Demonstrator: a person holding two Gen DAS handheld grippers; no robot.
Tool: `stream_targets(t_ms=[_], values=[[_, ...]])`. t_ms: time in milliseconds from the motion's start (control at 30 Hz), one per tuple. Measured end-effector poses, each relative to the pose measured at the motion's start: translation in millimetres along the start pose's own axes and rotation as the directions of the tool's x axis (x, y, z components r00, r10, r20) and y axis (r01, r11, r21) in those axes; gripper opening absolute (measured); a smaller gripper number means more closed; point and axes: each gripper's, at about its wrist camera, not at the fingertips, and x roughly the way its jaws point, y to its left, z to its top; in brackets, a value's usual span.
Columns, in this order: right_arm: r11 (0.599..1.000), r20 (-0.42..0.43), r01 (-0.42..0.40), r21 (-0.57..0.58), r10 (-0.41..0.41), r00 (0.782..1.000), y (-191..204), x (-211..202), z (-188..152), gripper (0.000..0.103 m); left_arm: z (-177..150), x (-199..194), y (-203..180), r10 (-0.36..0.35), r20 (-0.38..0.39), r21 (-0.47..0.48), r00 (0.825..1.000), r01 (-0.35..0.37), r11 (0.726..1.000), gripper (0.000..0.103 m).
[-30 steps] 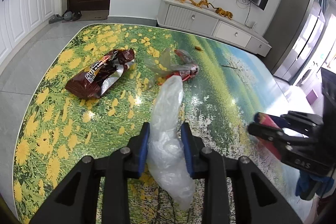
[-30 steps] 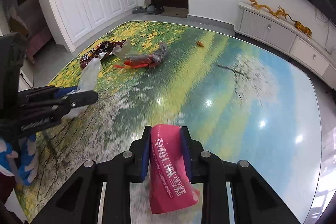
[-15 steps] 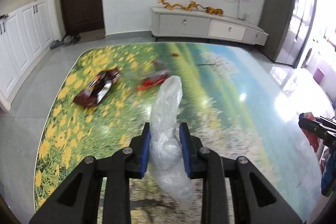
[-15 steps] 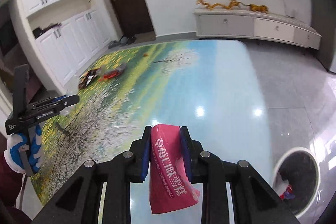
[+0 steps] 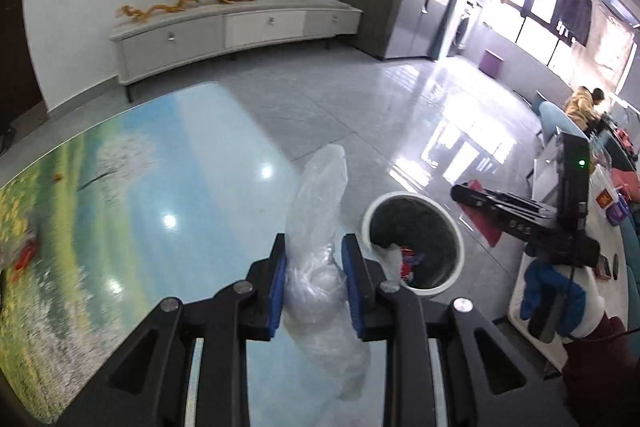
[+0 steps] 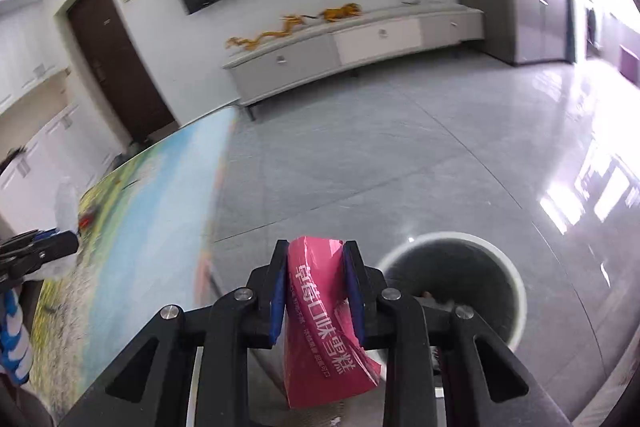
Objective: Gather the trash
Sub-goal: 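Carry pink box and clear bag to the bin and open both tools, then move both open tools back over the table toward the last wrappers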
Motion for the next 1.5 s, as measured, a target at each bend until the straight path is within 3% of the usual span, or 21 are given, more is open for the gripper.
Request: stream_targets(t_ms=[167,267,400,433,500,600,733,867,1100,1500], values=[[0.992,-0.017,0.054,0.114,-0.053,0.998,-62,13,1,0.028,34,64,-72,-0.057,-0.083,0.099,0.995,0.065,0.993,0.025],[0.985,-0.028,0.079,0.154,-0.075,0.997,-89,18,2,0.03,49,100,-105,-0.049,-0.112,0.138,0.992,0.064,0.988,0.026],[0.978,-0.032,0.104,0.182,-0.1,0.994,-111,17,3,0.034,60,136,-134,-0.059,-0.146,0.137,0.988,0.079,0.987,0.027],[0.977,-0.034,0.11,0.184,-0.106,0.994,-115,16,3,0.037,63,142,-139,-0.059,-0.15,0.135,0.987,0.079,0.988,0.028],[0.973,-0.033,0.133,0.186,-0.13,0.991,-120,12,3,0.055,68,155,-146,-0.086,-0.172,0.115,0.981,0.106,0.988,0.03],[0.968,-0.017,0.148,0.203,-0.147,0.989,-126,3,2,0.056,73,163,-150,-0.112,-0.179,0.079,0.977,0.127,0.989,0.05],[0.961,-0.008,0.168,0.219,-0.171,0.985,-132,-10,-2,0.057,79,157,-143,-0.14,-0.172,0.041,0.975,0.149,0.988,0.054],[0.962,0.009,0.172,0.212,-0.178,0.984,-128,-24,-4,0.057,79,142,-140,-0.117,-0.153,0.064,0.981,0.128,0.99,0.054],[0.969,0.06,0.161,0.188,-0.175,0.983,-108,-52,-1,0.057,67,90,-121,-0.057,-0.021,0.079,0.998,0.059,0.995,0.054],[0.993,0.148,0.072,0.089,-0.085,0.985,-23,-89,9,0.059,15,-18,-61,0.065,0.092,0.122,0.994,-0.076,0.99,0.054]])
